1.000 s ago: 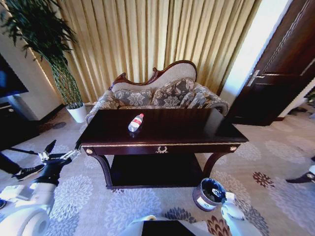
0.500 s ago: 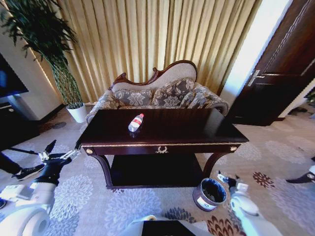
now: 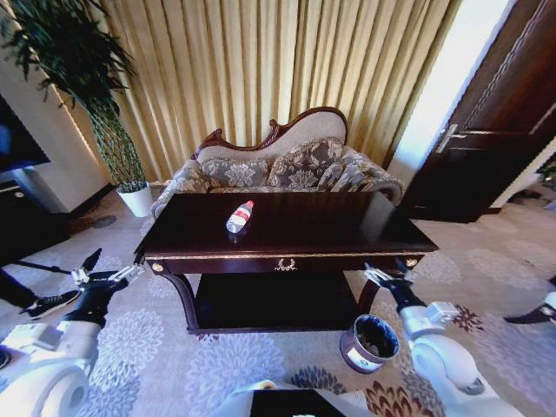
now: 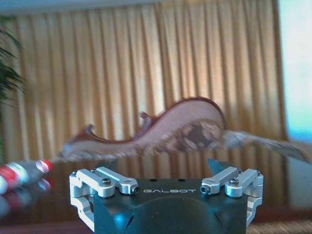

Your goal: Move to the front of the table and place the trash on the table into the trash bin.

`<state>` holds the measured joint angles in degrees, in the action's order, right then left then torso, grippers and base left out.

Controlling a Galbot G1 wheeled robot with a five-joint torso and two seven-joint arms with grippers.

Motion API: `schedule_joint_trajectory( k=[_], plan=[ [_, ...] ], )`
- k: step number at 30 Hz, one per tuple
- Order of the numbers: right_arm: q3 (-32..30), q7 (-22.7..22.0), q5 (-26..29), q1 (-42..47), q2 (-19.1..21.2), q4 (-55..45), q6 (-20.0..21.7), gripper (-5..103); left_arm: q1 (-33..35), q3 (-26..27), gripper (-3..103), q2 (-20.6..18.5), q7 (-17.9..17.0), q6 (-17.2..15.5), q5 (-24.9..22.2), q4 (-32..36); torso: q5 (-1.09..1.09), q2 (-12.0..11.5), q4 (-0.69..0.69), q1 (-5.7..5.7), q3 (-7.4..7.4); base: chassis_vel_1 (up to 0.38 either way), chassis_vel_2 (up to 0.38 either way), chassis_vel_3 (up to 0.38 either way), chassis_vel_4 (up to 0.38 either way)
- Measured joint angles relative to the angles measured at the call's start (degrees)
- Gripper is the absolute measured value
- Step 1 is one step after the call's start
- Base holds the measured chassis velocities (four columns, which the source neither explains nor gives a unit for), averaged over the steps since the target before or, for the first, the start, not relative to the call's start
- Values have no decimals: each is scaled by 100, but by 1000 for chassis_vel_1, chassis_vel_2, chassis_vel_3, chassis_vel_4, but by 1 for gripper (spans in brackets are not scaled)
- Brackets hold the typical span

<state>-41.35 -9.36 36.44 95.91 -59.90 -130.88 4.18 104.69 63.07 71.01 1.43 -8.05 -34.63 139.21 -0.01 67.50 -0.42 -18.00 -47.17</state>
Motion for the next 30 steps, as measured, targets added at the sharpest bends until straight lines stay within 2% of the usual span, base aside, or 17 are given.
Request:
schedule_joint_trajectory(
  k=[3, 9, 21, 30],
  plan=[
    [77, -149, 70, -161, 96, -401, 338, 100, -19, 55, 100, -44, -70, -165, -124, 110, 0, 0, 0, 0, 0, 0, 0, 0, 0],
    [100, -212, 90, -299, 173, -493, 649, 100, -100, 79, 100, -109, -133, -360, -164, 189, 1, 0, -1, 0, 0, 0, 0, 0, 0],
    [273, -165, 16, -461, 176, -300, 673, 100, -97, 90, 100, -139, -147, -425, -127, 242, 2, 0, -2, 1, 0, -3, 4, 4, -3],
    [298, -124, -20, -461, 155, -277, 673, 100, -81, 52, 100, -118, -142, -418, -80, 248, 1, 0, -1, 1, 0, -105, 111, 100, -97]
  ],
)
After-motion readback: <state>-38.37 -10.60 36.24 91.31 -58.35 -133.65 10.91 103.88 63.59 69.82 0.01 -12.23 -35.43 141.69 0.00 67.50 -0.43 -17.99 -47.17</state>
